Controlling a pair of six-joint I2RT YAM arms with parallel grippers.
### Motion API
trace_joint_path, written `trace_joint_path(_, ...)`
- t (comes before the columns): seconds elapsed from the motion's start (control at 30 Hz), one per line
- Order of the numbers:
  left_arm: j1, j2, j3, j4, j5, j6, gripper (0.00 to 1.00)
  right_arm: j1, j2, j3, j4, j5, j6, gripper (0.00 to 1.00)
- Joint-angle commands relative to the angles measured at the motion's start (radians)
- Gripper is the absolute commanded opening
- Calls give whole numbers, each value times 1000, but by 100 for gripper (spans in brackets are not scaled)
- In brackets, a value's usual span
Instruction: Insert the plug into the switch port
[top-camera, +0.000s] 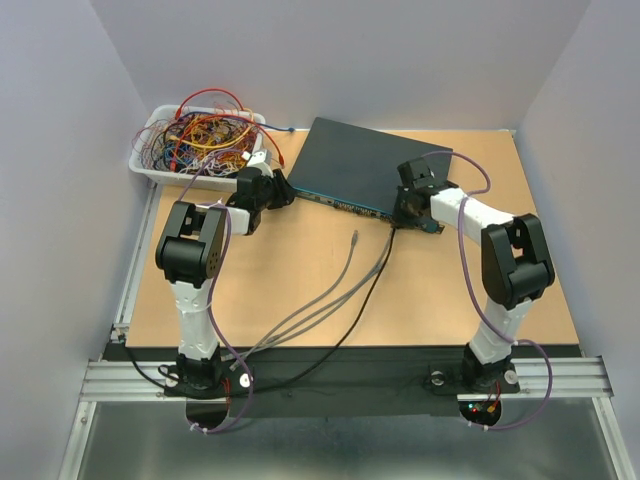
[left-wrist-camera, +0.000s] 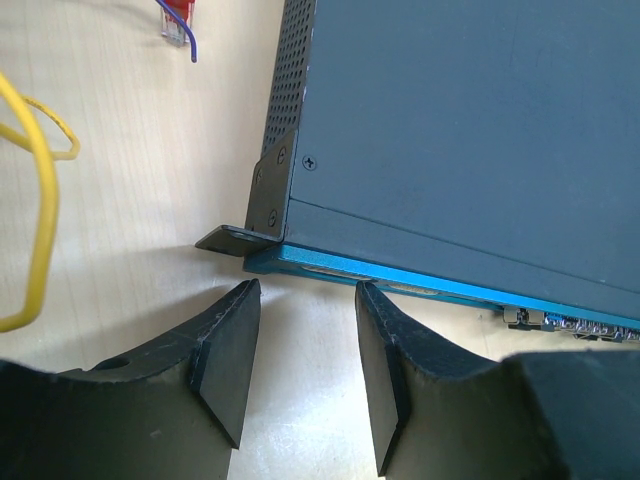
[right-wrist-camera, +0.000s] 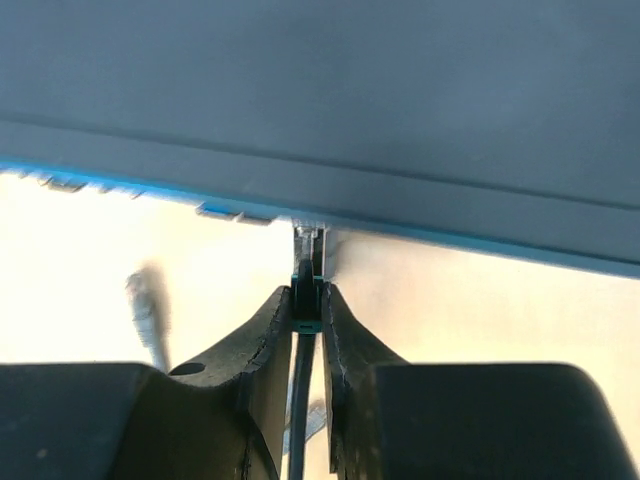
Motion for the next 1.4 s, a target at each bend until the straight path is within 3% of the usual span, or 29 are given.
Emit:
trace_joint_path(0.0, -6, -13, 18, 41, -8, 19, 53, 23, -76, 50, 87, -31, 15, 1)
trace_joint_path(0.23, -6, -11, 21, 34, -8, 23, 53, 23, -87, 19, 83, 6, 24, 1)
trace_joint_path(0.67, -11, -10, 24, 34, -5, 28, 53, 23, -220, -194, 77, 64, 55, 1)
trace_joint_path(1.37, -13, -10, 26, 29, -7, 34, 53, 23, -122, -136, 74, 143, 28, 1)
